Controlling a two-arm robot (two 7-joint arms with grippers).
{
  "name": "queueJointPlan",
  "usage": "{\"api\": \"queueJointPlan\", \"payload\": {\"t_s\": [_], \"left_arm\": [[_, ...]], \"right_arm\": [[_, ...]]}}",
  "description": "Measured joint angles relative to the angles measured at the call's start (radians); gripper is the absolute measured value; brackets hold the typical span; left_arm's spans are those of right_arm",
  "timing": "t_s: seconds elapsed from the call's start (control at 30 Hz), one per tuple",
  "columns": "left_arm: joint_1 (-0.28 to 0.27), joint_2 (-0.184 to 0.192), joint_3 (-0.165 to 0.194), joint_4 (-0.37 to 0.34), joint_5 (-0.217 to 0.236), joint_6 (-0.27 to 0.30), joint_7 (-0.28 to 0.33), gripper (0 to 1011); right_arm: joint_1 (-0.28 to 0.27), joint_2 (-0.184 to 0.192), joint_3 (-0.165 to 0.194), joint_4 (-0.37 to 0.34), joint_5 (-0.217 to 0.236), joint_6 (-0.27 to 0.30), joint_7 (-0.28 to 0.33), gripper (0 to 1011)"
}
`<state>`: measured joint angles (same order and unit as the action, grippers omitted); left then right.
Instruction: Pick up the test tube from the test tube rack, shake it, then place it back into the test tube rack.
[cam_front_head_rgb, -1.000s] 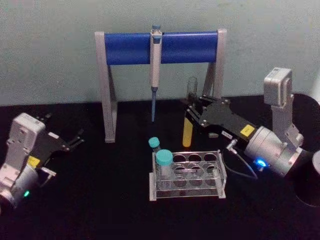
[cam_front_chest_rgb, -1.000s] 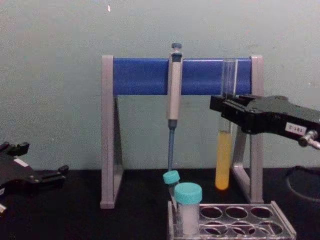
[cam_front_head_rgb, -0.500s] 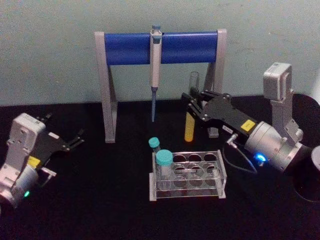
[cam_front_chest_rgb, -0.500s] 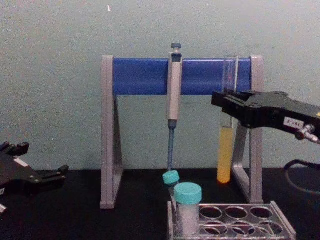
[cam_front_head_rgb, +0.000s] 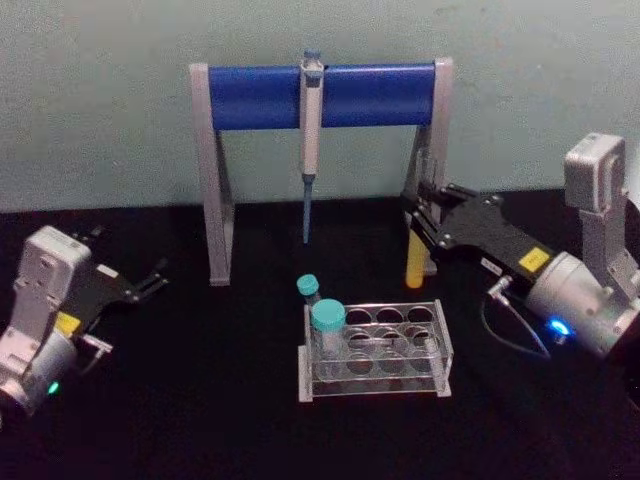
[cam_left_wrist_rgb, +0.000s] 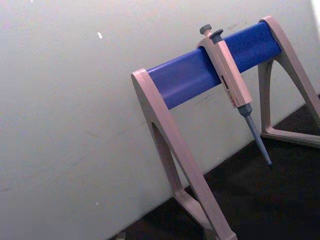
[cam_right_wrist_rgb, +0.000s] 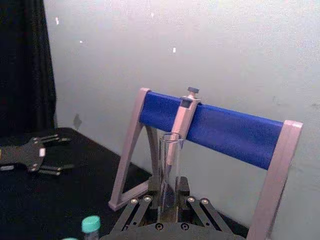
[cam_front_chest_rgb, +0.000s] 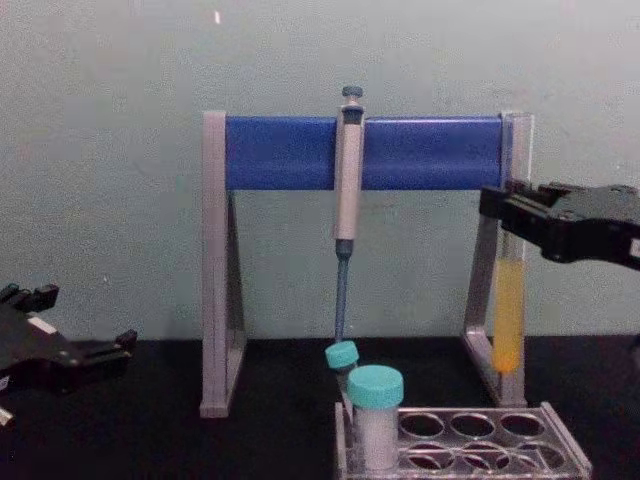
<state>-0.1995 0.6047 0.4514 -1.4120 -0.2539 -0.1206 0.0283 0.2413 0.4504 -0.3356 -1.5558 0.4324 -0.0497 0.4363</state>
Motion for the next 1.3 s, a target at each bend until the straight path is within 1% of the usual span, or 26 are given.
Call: {"api": "queueJointPlan", "payload": {"t_s": [0.03,0.17,0.3,0.43,0.63,0.73,0.83,1.0,1.3], "left_arm": [[0.000,0.000,0.000,0.000,0.000,0.000,0.000,1002],[0.000,0.000,0.000,0.000,0.000,0.000,0.000,1001],[0.000,0.000,0.000,0.000,0.000,0.000,0.000,1001],[0.000,0.000,0.000,0.000,0.000,0.000,0.000,1001],[0.000,0.000,0.000,0.000,0.000,0.000,0.000,1001],[0.000,0.000,0.000,0.000,0.000,0.000,0.000,1001],[0.000,0.000,0.000,0.000,0.000,0.000,0.000,1001],[0.000,0.000,0.000,0.000,0.000,0.000,0.000,1001],[0.000,0.000,0.000,0.000,0.000,0.000,0.000,1001]], "right_arm": [[-0.013,0.009,0.003,-0.018,-0.001,0.005,0.002,235],[-0.038,0.026,0.004,-0.051,-0.001,0.018,0.017,235],[-0.045,0.030,-0.004,-0.062,0.020,0.024,0.048,235],[-0.028,0.018,-0.027,-0.045,0.056,0.026,0.091,235],[0.011,-0.010,-0.049,0.004,0.090,0.014,0.118,235],[0.029,-0.028,-0.053,0.032,0.095,-0.008,0.113,235],[0.040,-0.043,-0.053,0.053,0.092,-0.033,0.093,235],[0.046,-0.062,-0.043,0.078,0.062,-0.066,0.050,235],[0.043,-0.071,-0.029,0.081,0.030,-0.069,0.022,235]]}}
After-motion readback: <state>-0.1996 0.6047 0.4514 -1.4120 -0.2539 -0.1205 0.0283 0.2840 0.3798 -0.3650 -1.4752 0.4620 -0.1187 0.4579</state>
